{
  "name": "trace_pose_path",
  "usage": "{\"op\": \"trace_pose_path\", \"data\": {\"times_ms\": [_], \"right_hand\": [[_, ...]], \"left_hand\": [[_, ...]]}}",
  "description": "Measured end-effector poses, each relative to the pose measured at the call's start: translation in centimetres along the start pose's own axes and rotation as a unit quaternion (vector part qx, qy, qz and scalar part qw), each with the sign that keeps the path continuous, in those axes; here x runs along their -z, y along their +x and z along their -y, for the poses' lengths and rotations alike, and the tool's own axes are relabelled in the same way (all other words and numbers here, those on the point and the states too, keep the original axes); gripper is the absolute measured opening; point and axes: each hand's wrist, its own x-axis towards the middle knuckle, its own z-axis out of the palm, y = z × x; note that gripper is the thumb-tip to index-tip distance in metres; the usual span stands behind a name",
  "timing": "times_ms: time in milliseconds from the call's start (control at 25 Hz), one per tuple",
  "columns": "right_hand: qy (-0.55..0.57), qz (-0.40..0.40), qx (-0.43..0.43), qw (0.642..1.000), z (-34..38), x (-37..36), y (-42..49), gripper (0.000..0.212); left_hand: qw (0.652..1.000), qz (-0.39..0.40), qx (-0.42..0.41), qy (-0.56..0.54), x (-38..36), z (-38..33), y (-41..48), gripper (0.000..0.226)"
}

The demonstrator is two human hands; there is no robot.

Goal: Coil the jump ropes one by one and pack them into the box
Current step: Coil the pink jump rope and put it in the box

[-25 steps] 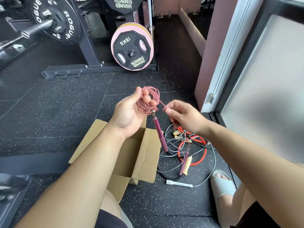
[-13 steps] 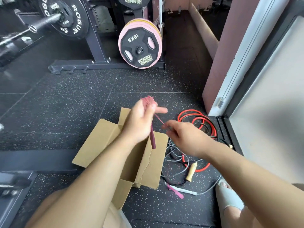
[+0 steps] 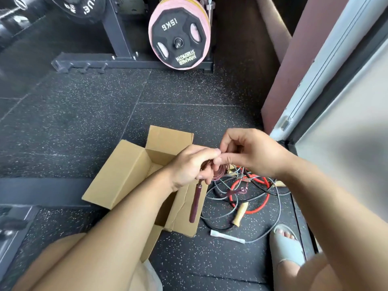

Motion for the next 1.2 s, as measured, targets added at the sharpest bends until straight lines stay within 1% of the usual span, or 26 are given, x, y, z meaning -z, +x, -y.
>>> {"op": "trace_pose_path", "data": {"times_ms": [80, 160, 240, 320, 440, 520, 600, 680, 760, 800, 840, 880, 920, 960, 1000, 1040, 1080, 1120, 1160, 1200], "right_hand": [[0.081, -0.001, 0.000, 0.997, -0.8, -0.1, 0.1, 0.031], [0.137, -0.027, -0.017, 0.990, -1.7, -0.1, 0.0, 0.040], [0.132, -0.063, -0.039, 0.988, -2.5, -0.3, -0.4, 0.044], [0.124, -0.082, -0.060, 0.987, -3.2, -1.0, -0.9, 0.036], [0.100, -0.053, -0.090, 0.990, -3.8, -2.8, -1.5, 0.031], [0.064, -0.026, -0.107, 0.992, -3.8, -3.8, -1.8, 0.025], [-0.020, 0.001, -0.104, 0.994, -3.2, -4.2, -2.0, 0.020], [-0.108, 0.007, -0.089, 0.990, -2.2, -4.6, -2.0, 0.020], [-0.140, -0.007, -0.085, 0.986, -1.0, -4.9, -2.0, 0.021], [-0.134, -0.011, -0.086, 0.987, -0.3, -5.1, -2.1, 0.019], [-0.121, -0.006, -0.087, 0.989, 0.5, -5.3, -2.1, 0.014], [-0.117, 0.003, -0.083, 0.990, 1.2, -5.4, -2.1, 0.009], [-0.130, 0.013, -0.073, 0.989, 1.9, -5.6, -2.1, 0.009], [-0.154, 0.023, -0.065, 0.986, 2.4, -5.8, -2.2, 0.014], [-0.173, 0.035, -0.060, 0.983, 2.8, -5.8, -2.2, 0.019], [-0.181, 0.044, -0.057, 0.981, 3.0, -5.5, -2.3, 0.023], [-0.180, 0.046, -0.053, 0.981, 3.0, -5.1, -2.3, 0.025], [-0.172, 0.040, -0.049, 0.983, 3.0, -4.3, -2.3, 0.026], [-0.157, 0.025, -0.049, 0.986, 2.7, -3.4, -2.4, 0.024], [-0.128, 0.004, -0.049, 0.991, 2.4, -2.4, -2.3, 0.020]], "left_hand": [[0.998, 0.006, 0.008, -0.067, 0.4, -0.3, -0.1, 0.035], [0.990, 0.003, 0.009, -0.141, 0.9, -0.9, -0.2, 0.036], [0.976, -0.006, 0.005, -0.218, 1.0, -1.7, -0.6, 0.038], [0.962, -0.007, -0.005, -0.273, 1.0, -2.7, -0.9, 0.034], [0.950, -0.024, -0.034, -0.310, 1.2, -3.0, -1.0, 0.027], [0.949, -0.069, -0.064, -0.302, 1.3, -2.7, -0.6, 0.026], [0.960, -0.139, -0.095, -0.224, 1.3, -2.0, -0.3, 0.028], [0.972, -0.190, -0.112, -0.082, 1.2, -1.1, 0.1, 0.025], [0.968, -0.208, -0.119, 0.077, 0.8, 0.0, 0.2, 0.021], [0.954, -0.217, -0.125, 0.163, 0.6, 0.5, 0.2, 0.022], [0.927, -0.232, -0.142, 0.258, 0.3, 1.1, 0.0, 0.022], [0.885, -0.250, -0.172, 0.354, 0.0, 1.5, -0.1, 0.021], [0.842, -0.262, -0.199, 0.428, -0.2, 1.8, -0.2, 0.023], [0.811, -0.261, -0.212, 0.479, -0.2, 2.0, -0.3, 0.027], [0.793, -0.253, -0.206, 0.514, 0.0, 2.1, -0.3, 0.028], [0.788, -0.239, -0.192, 0.535, 0.5, 2.2, -0.2, 0.028], [0.796, -0.219, -0.174, 0.536, 0.9, 2.2, -0.1, 0.030], [0.819, -0.187, -0.156, 0.520, 1.2, 2.4, 0.0, 0.036], [0.862, -0.151, -0.131, 0.466, 1.4, 2.4, 0.0, 0.043], [0.911, -0.116, -0.099, 0.384, 1.2, 2.3, 0.0, 0.050]]}}
